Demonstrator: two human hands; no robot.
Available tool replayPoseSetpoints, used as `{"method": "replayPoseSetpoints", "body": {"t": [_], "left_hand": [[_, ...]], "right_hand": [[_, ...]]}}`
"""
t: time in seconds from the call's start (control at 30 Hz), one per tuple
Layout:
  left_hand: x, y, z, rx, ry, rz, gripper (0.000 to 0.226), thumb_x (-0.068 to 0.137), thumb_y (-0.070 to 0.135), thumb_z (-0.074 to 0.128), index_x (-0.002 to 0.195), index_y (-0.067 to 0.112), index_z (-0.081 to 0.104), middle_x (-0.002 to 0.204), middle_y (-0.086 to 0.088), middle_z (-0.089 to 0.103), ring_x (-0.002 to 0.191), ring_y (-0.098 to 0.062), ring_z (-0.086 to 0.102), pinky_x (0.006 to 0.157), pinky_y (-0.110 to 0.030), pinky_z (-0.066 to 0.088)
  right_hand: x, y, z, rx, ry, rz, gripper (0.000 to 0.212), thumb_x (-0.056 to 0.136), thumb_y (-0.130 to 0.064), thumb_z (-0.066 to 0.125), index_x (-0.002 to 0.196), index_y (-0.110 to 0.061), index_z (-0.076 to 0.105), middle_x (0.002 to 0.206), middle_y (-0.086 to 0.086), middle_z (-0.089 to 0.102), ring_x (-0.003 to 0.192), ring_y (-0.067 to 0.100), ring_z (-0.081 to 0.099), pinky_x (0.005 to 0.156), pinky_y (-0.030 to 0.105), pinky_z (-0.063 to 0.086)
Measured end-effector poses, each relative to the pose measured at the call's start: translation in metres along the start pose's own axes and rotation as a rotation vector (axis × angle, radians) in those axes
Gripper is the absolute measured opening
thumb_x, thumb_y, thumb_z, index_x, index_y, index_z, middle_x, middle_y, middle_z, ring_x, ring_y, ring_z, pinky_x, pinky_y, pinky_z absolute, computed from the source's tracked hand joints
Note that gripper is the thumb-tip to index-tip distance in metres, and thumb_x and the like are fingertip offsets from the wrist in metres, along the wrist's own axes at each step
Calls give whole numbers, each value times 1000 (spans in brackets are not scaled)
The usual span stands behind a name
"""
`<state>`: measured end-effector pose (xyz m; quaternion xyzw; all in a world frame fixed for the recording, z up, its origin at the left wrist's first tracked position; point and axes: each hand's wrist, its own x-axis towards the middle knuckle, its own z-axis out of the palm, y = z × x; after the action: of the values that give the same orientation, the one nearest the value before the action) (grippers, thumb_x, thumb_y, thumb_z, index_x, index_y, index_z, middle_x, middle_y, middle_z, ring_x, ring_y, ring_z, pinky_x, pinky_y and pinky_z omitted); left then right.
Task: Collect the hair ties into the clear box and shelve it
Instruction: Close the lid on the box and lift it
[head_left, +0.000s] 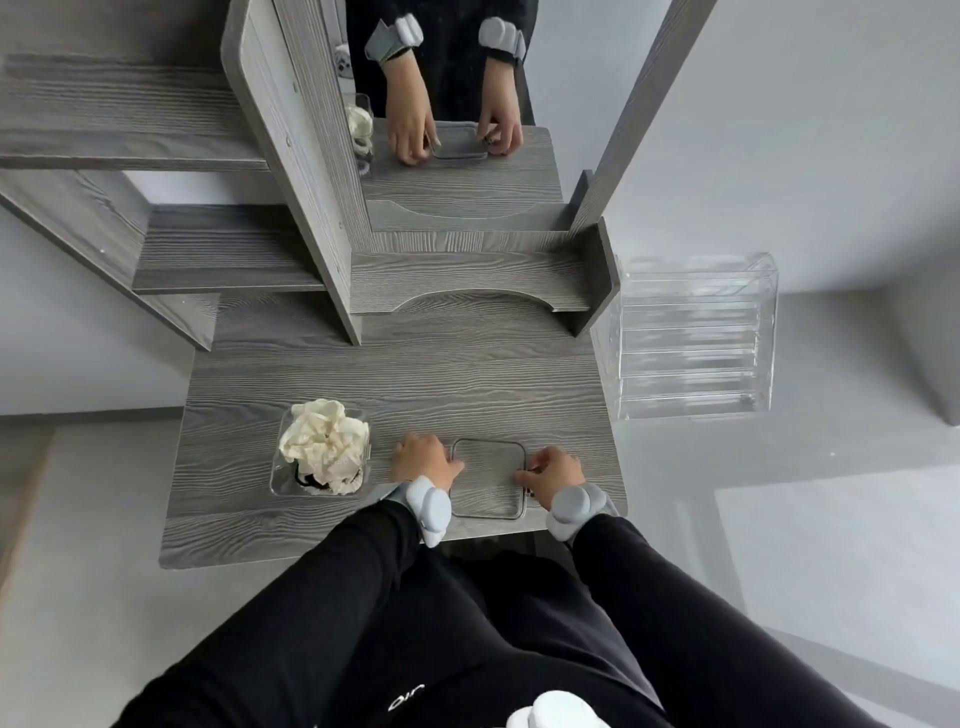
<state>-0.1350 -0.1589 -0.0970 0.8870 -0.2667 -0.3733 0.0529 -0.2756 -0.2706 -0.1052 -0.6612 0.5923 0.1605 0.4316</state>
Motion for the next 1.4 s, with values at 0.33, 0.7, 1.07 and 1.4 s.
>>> {"method": "replayPoseSetpoints", "body": {"t": [0.33,0.7,1.07,1.4], "left_hand": [[-38,5,-58,-324,342,139,24,96,31,50,97,8,45,98,-16,65,87,-35,62,68,-39,46],[-41,-67,-121,-400,494,74,35,93,36,53,98,3,66,102,-17,66,94,-33,60,76,-35,45],[-38,-140,-142,-437,380,-77,30,88,28,63,94,-1,64,99,-18,70,93,-33,62,75,-35,46],[-44,-152,-128,-441,311,-37,25,89,26,61,98,2,65,102,-13,70,96,-29,62,71,-27,39]], "right_hand": [[-23,-44,10,324,26,-201,23,93,-35,54,85,-13,48,76,-3,53,66,15,50,67,35,46],[-57,-116,48,503,-54,-356,14,91,-22,61,84,-11,58,69,0,59,58,14,55,50,23,47],[-77,-157,84,458,-113,-326,9,86,-12,66,77,-10,68,59,2,59,49,14,52,45,18,47],[-90,-144,91,359,7,-310,5,85,-12,63,84,-10,59,65,2,61,51,14,55,53,28,49]]}}
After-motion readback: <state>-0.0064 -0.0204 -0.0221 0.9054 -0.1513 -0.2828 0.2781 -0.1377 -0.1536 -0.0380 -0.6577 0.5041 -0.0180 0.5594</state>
